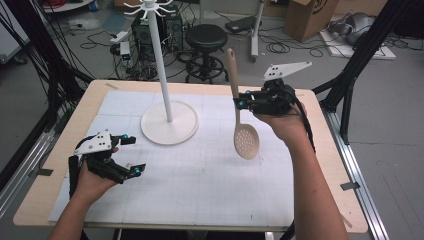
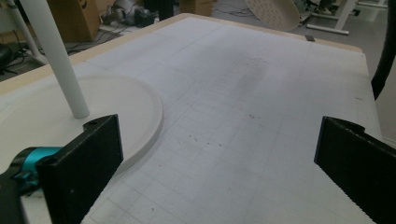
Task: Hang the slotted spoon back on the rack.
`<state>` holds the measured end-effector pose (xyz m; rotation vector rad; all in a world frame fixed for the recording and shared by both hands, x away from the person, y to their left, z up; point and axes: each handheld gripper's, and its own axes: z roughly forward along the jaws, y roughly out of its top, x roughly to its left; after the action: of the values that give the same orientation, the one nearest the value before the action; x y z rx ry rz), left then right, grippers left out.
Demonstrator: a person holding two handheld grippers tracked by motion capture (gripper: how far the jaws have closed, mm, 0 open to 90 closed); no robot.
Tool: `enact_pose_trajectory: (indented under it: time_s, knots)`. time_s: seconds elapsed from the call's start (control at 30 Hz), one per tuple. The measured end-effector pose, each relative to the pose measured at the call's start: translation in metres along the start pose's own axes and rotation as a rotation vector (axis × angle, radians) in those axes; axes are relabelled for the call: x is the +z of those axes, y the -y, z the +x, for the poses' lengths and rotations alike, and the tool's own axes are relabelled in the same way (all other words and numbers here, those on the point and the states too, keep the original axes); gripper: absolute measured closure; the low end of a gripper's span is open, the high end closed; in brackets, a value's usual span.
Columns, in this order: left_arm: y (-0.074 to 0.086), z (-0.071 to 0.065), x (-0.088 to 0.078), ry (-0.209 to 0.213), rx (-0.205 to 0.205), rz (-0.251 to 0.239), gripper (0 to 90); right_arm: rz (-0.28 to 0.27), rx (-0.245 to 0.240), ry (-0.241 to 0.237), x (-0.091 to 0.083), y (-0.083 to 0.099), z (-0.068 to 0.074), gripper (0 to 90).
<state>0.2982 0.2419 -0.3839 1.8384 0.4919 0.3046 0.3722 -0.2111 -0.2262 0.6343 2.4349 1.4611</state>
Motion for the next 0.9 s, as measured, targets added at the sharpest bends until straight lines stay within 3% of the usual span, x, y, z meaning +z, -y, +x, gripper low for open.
enact_pose_trajectory:
  time_s: [0.27, 0.9]
  knots:
    - [-0.002, 0.000, -0.001, 0.003, -0.002, -0.010, 1.7, -0.030, -0.018, -0.042, 0.010, -0.025, -0.005, 76.6]
    - [-0.004, 0.002, -0.003, 0.005, 0.003, -0.012, 1.7, 0.004, -0.047, -0.040, 0.049, -0.077, -0.016, 76.6]
